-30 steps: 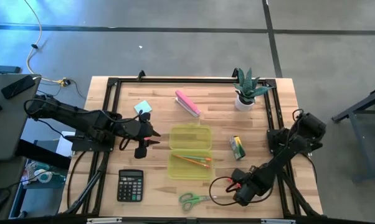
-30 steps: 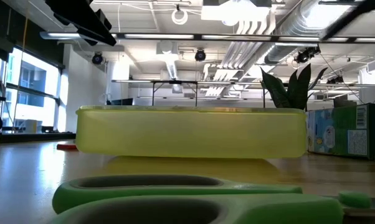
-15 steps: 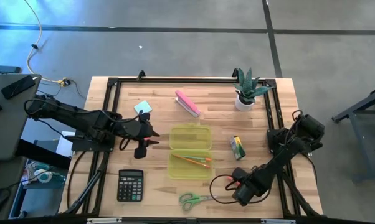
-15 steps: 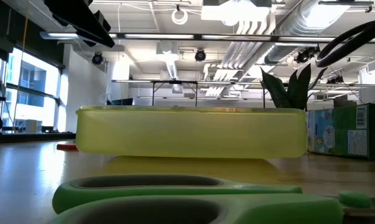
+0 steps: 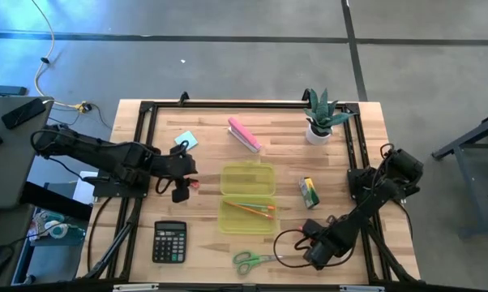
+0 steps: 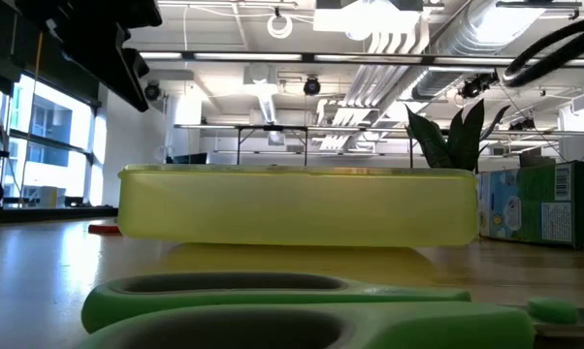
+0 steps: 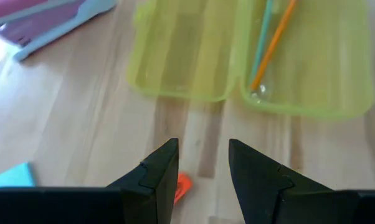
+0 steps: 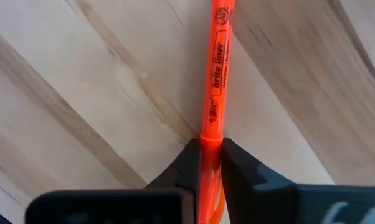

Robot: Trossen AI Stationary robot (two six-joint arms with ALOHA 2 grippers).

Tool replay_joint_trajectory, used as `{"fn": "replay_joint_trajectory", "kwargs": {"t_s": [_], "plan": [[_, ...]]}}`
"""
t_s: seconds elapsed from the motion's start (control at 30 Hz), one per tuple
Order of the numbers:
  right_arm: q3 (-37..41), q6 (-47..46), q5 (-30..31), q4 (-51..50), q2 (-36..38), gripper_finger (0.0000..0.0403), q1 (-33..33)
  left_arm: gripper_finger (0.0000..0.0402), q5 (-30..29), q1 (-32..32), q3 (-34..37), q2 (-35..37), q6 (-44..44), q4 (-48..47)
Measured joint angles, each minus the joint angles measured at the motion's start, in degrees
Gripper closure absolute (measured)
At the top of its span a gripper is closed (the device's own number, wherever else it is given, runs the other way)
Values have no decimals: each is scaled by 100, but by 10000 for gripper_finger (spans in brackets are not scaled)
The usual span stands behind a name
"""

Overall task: Pack school essentials
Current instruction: Put the orange pen into the yellow supply box

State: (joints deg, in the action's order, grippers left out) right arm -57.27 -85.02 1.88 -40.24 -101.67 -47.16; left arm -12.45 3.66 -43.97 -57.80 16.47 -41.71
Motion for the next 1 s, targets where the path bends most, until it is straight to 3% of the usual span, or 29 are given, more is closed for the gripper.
{"fn": "replay_joint_trajectory", "kwargs": {"t_s": [0.3,0.57,0.8,1.0], "plan": [[-111,315,1400,514,290,377,-137,271,-190,-224,-2,-1,-7,-453],[-787,2092,2552,423,381,376,380,271,-191,-515,-2,-2,362,-568],[-1179,3909,2669,627,385,375,1331,271,-166,-710,-2,-4,746,-764],[-1187,4977,2367,1262,344,375,2061,271,-136,-706,-4,-4,843,-1009]]}}
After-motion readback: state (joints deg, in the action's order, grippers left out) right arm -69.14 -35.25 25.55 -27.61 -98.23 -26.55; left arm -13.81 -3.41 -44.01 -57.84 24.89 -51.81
